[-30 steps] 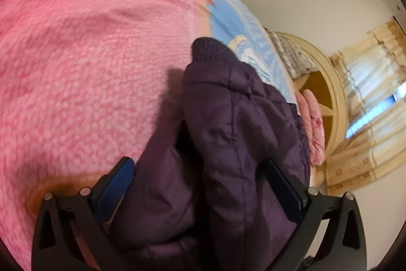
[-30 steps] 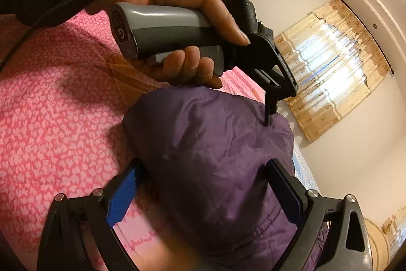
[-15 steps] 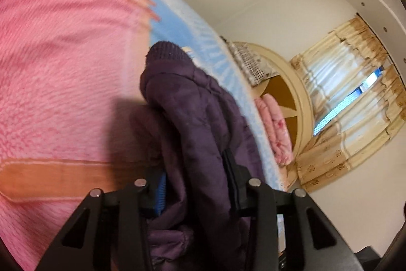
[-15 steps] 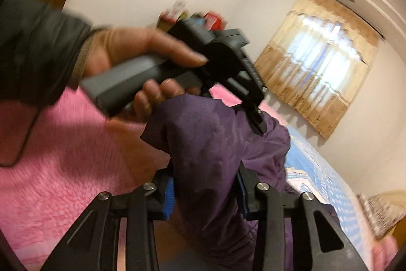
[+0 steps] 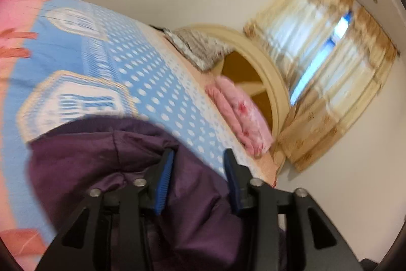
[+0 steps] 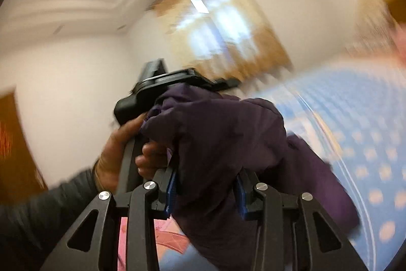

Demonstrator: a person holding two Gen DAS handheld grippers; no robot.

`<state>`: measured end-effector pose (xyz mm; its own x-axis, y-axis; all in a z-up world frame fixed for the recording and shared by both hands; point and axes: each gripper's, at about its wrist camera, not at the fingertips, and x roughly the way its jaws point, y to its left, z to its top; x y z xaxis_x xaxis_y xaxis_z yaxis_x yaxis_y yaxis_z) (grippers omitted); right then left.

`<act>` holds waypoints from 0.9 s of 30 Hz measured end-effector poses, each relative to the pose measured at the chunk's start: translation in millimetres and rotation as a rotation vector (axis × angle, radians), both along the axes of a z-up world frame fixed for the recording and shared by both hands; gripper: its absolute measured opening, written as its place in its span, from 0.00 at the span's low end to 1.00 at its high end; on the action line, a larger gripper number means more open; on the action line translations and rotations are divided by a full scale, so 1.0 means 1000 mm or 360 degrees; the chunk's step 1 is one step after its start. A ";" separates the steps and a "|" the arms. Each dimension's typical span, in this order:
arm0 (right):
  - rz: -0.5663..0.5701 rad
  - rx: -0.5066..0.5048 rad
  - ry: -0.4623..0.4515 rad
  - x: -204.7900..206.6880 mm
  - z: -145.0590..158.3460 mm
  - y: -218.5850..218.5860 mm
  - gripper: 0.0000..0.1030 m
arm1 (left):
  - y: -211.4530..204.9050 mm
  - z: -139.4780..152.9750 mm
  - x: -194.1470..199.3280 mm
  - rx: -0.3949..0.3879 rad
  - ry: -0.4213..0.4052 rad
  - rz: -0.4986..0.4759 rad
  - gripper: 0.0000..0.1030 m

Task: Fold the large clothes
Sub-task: 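Bring the grippers together and gather the folded jacket upward, then carry the gathered purple jacket with both grippers across the bed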

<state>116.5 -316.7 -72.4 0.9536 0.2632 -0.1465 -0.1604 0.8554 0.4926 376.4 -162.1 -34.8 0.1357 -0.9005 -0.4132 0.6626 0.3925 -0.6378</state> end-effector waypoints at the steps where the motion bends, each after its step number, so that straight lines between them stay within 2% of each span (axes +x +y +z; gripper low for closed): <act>1: -0.0034 0.0112 0.0065 0.001 -0.013 -0.020 0.37 | -0.013 -0.010 -0.001 0.0033 -0.0020 0.0038 0.48; 3: -0.0063 0.0276 0.0195 0.000 -0.040 -0.051 0.37 | -0.034 -0.026 -0.004 0.0084 -0.0031 0.0019 0.48; 5: -0.0073 0.0376 0.0289 -0.001 -0.063 -0.068 0.37 | -0.056 -0.046 -0.005 0.0172 -0.0043 0.0056 0.49; 7: -0.0061 0.0420 0.0346 -0.001 -0.075 -0.078 0.37 | -0.062 -0.055 -0.004 0.0251 -0.0073 0.0060 0.52; 9: -0.0086 0.0414 0.0344 -0.009 -0.078 -0.081 0.43 | -0.064 -0.056 -0.009 0.0262 -0.0090 0.0062 0.52; 10: -0.0127 0.0382 0.0356 -0.015 -0.072 -0.082 0.47 | -0.063 -0.055 -0.009 0.0246 -0.0093 0.0082 0.52; 12: -0.0215 0.0278 0.0342 -0.009 -0.051 -0.077 0.48 | -0.064 -0.051 -0.011 0.0220 -0.0112 0.0130 0.52; 14: -0.0390 0.0052 0.0208 -0.026 -0.014 -0.069 0.49 | -0.059 -0.044 -0.014 0.0174 -0.0164 0.0199 0.53; 15: -0.0425 -0.0021 0.0109 -0.037 0.005 -0.067 0.50 | -0.062 -0.044 -0.014 0.0168 -0.0188 0.0230 0.60; 16: -0.0431 -0.0092 -0.0006 -0.043 0.029 -0.062 0.55 | -0.061 -0.043 -0.014 0.0162 -0.0217 0.0288 0.65; 17: -0.0425 -0.0131 -0.0047 -0.044 0.039 -0.061 0.59 | -0.058 -0.040 -0.015 0.0151 -0.0251 0.0378 0.77; 18: -0.0364 -0.0167 -0.0080 -0.037 0.053 -0.058 0.59 | -0.054 -0.038 -0.017 0.0122 -0.0274 0.0427 0.83; 20: -0.0162 -0.0159 -0.0119 -0.014 0.073 -0.056 0.59 | -0.046 -0.032 -0.020 0.0077 -0.0325 0.0539 0.88; 21: -0.0121 -0.0190 -0.0080 0.001 0.078 -0.053 0.59 | -0.045 -0.030 -0.021 0.0092 -0.0343 0.0577 0.94; 22: -0.0010 -0.0180 -0.0005 0.025 0.079 -0.053 0.59 | -0.044 -0.028 -0.022 0.0106 -0.0364 0.0611 0.95; 23: 0.0047 -0.0142 0.0045 0.039 0.077 -0.056 0.59 | -0.038 -0.025 -0.024 0.0110 -0.0401 0.0684 0.95; 24: 0.0078 -0.0110 0.0154 0.058 0.070 -0.060 0.59 | -0.032 -0.024 -0.024 0.0121 -0.0409 0.0759 0.98; 26: 0.0131 -0.0021 0.0351 0.092 0.050 -0.072 0.58 | -0.015 -0.028 -0.016 0.0256 -0.0318 0.1006 0.99; 27: 0.0102 -0.0054 0.0455 0.101 0.040 -0.075 0.56 | -0.006 -0.033 -0.011 0.0232 -0.0258 0.1027 1.00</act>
